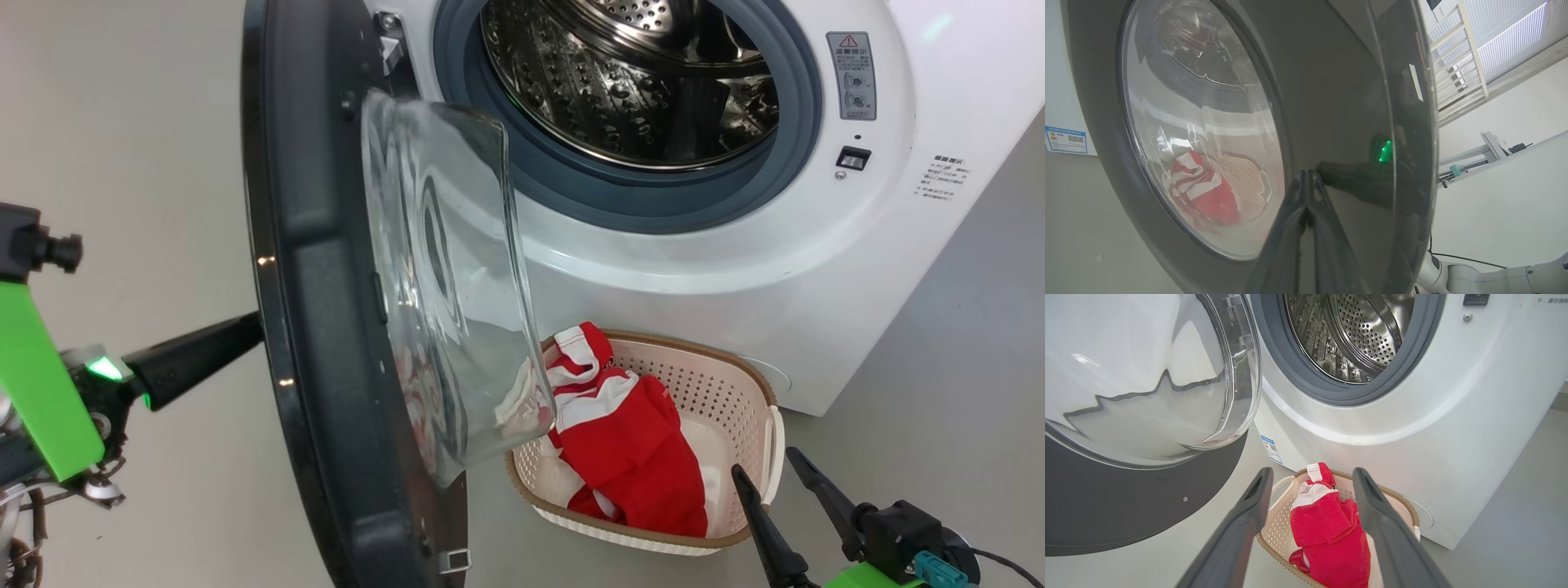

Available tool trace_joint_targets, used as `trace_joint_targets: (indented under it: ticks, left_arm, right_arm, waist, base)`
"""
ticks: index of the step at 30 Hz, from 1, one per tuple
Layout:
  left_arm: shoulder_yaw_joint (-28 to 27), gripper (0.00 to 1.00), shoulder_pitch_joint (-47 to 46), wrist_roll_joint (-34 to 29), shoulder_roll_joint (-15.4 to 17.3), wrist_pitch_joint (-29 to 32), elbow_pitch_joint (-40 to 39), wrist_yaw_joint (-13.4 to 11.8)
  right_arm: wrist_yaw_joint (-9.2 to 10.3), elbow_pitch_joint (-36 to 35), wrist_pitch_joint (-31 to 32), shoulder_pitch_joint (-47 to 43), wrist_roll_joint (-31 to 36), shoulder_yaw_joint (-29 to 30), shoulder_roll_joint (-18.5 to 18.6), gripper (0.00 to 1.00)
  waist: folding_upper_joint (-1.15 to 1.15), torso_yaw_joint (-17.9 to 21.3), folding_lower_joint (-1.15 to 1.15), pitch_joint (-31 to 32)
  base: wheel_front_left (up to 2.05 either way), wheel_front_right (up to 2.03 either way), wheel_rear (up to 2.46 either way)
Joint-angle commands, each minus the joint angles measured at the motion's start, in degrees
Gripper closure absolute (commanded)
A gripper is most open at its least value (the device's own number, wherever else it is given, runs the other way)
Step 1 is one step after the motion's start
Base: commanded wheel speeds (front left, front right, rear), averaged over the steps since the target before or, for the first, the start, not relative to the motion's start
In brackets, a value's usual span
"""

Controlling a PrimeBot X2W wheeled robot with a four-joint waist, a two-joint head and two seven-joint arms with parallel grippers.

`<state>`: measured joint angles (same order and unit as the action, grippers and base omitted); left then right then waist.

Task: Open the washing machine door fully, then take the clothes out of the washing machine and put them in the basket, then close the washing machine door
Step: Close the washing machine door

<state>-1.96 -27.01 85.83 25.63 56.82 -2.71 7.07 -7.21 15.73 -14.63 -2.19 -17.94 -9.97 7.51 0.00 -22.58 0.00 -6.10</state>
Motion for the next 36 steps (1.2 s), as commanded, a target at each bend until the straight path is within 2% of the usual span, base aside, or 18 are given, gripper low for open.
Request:
trace_joint_targets:
  ticks: [1, 5, 7, 9, 11, 13, 26, 36]
  left_arm:
    - [-2.14, 1.0, -2.37, -0.44, 2.26, -0.51, -1.28, 0.42]
    - [-2.34, 0.98, -2.03, -0.86, 2.45, -2.43, -0.86, 0.42]
    - [-2.71, 0.79, -1.42, -1.19, 2.62, -4.15, -0.4, 0.42]
    - [-2.96, 0.68, -0.88, -1.56, 2.77, -5.42, -0.05, 0.42]
    - [-3.06, 0.5, -0.2, -1.76, 2.85, -6.58, 0.2, 0.42]
    - [-3.38, 0.01, 0.53, -1.85, 2.81, -7.91, 0.64, 0.42]
    - [-5.28, 0.0, 5.68, -5.53, 3.36, -20.35, 4.32, 0.42]
    - [-3.12, 0.0, 9.46, -9.28, 3.92, -30.79, 8.93, 0.42]
  right_arm:
    - [-0.28, -1.38, -0.37, 1.37, 0.33, -1.01, 0.72, 0.0]
    - [-0.28, -1.29, -0.37, 1.28, 0.34, -0.93, 0.65, 0.0]
    - [-0.28, -1.27, -0.37, 1.25, 0.32, -0.88, 0.58, 0.0]
    - [-0.28, -1.26, -0.37, 1.17, 0.33, -0.87, 0.55, 0.0]
    - [-0.28, -1.23, -0.37, 1.01, 0.31, -0.94, 0.48, 0.0]
    - [-0.28, -1.2, -0.37, 0.89, 0.3, -1.01, 0.42, 0.0]
    - [-0.28, -1.07, -0.37, 0.29, 0.3, -0.96, 0.15, 0.0]
    - [-0.28, -1.15, -0.37, 0.17, 0.31, -1.11, 0.11, 0.0]
  waist:
    - [0.0, -0.1, 0.0, 0.04]
    - [0.0, -0.34, 0.0, 0.23]
    - [0.0, -0.55, 0.0, 0.49]
    - [0.0, -0.71, 0.0, 0.6]
    - [0.0, -0.86, 0.0, 0.79]
    - [0.0, -1.01, 0.0, 0.9]
    - [0.0, -1.38, 0.0, 1.63]
    - [0.0, -1.27, 0.0, 1.57]
  base:
    - [0.0, 0.0, 0.0]
    - [0.0, 0.0, 0.0]
    - [0.0, 0.0, 0.0]
    - [0.0, 0.0, 0.0]
    - [0.0, 0.0, 0.0]
    - [0.0, 0.0, 0.0]
    - [0.0, 0.0, 0.0]
    - [0.0, 0.0, 0.0]
